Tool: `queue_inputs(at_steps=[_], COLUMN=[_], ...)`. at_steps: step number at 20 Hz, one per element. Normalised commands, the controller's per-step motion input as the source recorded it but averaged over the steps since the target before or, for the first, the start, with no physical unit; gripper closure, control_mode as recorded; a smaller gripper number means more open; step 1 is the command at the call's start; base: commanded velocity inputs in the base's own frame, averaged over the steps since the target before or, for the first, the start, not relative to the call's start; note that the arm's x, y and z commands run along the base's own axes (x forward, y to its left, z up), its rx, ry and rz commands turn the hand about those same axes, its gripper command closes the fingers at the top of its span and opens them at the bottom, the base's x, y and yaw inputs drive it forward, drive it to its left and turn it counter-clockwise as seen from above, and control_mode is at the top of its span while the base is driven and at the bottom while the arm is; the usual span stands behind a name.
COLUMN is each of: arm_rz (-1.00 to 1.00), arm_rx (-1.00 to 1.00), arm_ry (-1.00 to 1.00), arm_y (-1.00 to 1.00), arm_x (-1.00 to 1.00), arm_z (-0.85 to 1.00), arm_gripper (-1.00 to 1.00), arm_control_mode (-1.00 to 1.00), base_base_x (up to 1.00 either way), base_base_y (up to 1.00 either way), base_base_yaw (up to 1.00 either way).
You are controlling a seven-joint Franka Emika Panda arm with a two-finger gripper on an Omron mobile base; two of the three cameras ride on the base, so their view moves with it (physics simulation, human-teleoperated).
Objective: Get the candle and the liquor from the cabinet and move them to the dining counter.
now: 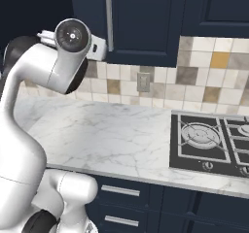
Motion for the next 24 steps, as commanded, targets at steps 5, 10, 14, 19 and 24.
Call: queue_inputs(at_steps=[5,10,14,19,24], arm_rz=[-0.29,-0.29,-0.2,-0.11,-0.02], arm_rx=[-0.21,-0.21,-0.06,0.0,0.07], arm_ry=[-0.06,-0.05,-0.03,0.0,0.0], arm_y=[-0.36,-0.27,-0.11,-0.15,-0.15], arm_x=[0.01,0.18,0.49,0.51,0.44], arm_z=[0.0,0.03,0.07,0.15,0.21], arm_gripper=[-1.0,-1.0,-1.0,-1.0,-1.0], arm_control_mode=[-1.0,-1.0,-1.0,-1.0,-1.0], base_base_x=[0.0,0.0,0.0,0.0,0.0], base_base_y=[0.0,0.0,0.0,0.0,0.0], base_base_yaw=[0.0,0.0,0.0,0.0,0.0])
